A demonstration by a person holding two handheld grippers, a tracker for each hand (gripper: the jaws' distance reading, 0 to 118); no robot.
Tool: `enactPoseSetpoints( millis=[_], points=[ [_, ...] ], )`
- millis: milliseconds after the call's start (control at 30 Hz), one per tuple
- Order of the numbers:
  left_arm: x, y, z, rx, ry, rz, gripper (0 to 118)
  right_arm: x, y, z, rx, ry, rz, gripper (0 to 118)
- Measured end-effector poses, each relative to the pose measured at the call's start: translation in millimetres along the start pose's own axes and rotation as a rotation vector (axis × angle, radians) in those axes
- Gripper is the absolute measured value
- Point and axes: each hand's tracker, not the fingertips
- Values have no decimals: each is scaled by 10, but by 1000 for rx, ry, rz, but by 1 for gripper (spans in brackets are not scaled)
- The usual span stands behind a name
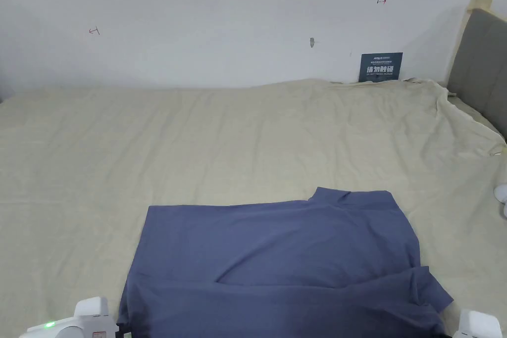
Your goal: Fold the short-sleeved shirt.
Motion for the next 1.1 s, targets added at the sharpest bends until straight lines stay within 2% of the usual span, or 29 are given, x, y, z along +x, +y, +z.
enactPoseSetpoints(
  millis=[67,100,133,200,333,500,567,600,633,667,733,767,800,1100],
  points=[
    [43,30,78,1,50,-29,46,-12,46,51,13,-42,64,29],
    [91,18,170,23,56,-45,73,-17,80,105,43,-38,81,44],
    [108,41,241,51,62,-54,89,-76,128,221,65,-34,80,57],
    [138,129,400,97,48,-46,112,-194,244,458,126,-28,73,80],
    [280,344,830,209,-26,-35,112,-340,507,909,274,12,86,83],
    [529,558,1241,330,-3,-88,112,-594,744,1371,430,25,124,83],
    [623,604,1352,359,-14,-120,109,-701,803,1502,463,31,138,82],
    [649,623,1388,401,-27,-127,100,-743,819,1539,487,38,148,79],
    [656,643,1395,440,-34,-130,90,-782,824,1558,508,41,161,71],
    [691,635,1420,475,-29,-137,76,-826,827,1572,523,34,180,57],
    [762,603,1440,537,-18,-151,37,-912,837,1582,545,12,203,13],
    [770,592,1422,555,-22,-153,16,-949,833,1577,556,1,215,2],
    [782,573,1410,567,-32,-160,0,-989,827,1567,568,-11,226,1],
    [841,624,1140,502,-52,-191,0,-1089,919,1465,600,-14,254,0]
  ],
)
